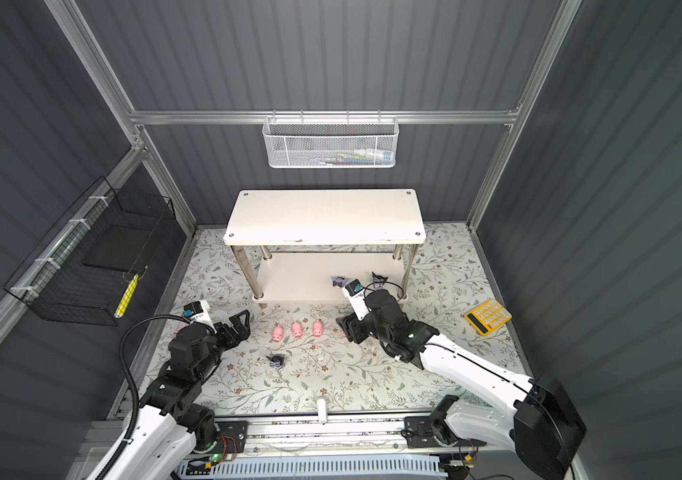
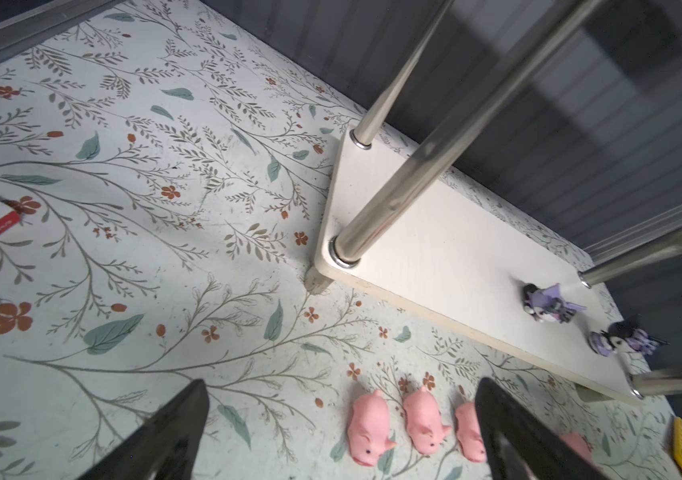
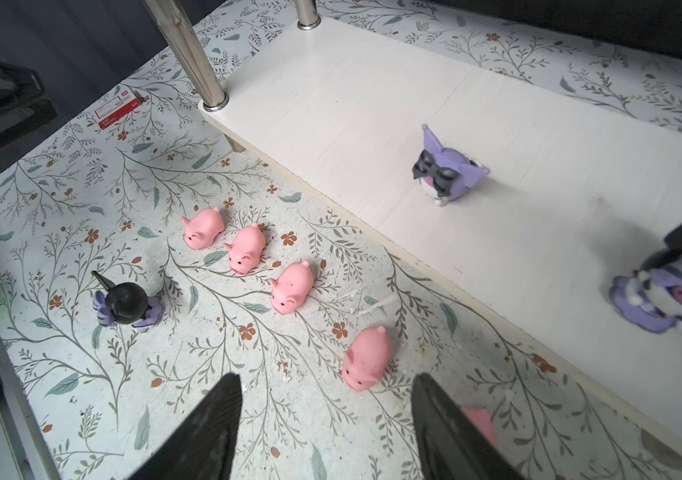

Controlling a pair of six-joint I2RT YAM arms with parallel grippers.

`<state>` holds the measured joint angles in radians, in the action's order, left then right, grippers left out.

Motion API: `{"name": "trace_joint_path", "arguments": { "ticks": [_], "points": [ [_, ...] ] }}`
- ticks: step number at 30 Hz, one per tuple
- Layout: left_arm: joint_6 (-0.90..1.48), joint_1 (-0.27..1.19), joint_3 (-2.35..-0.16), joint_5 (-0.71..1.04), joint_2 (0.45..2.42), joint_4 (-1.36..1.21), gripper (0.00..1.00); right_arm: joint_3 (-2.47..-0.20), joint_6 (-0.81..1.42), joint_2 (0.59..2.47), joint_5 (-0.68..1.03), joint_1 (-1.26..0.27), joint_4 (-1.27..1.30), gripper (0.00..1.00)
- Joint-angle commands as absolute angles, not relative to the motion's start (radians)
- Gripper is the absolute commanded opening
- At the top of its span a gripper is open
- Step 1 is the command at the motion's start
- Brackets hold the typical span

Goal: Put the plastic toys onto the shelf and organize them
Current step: 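Withdraw the right gripper from the shelf toward the pig row, then move the left gripper over the black figurine with purple bow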

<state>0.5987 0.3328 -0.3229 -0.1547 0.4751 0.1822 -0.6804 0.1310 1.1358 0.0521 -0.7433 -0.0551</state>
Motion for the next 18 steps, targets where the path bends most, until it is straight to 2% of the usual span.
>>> {"name": "trace_joint_path", "arguments": {
  "ticks": [1,8,13,15,18],
  "points": [
    [0.588,0.349,-0.369,-0.101,0.433,0.332,1.0,-0.669,0.14,1.126,0.028,-0.745,-0.037,0.67],
    [0.601,0.385,-0.36,-0.098,0.338,0.45,1.0,-0.665,0.141,1.15,0.025,-0.744,-0.022,0.67],
    [0.588,0.421,-0.347,-0.121,0.42,0.351,1.0,-0.654,0.154,1.173,0.029,-0.744,0.001,0.67],
    [0.574,0.479,-0.351,-0.173,0.482,0.286,1.0,-0.654,0.156,1.177,0.028,-0.744,0.004,0.67],
    [0.556,0.646,-0.367,-0.334,0.6,0.198,1.0,-0.65,0.156,1.174,0.022,-0.744,0.008,0.67]
  ]
}}
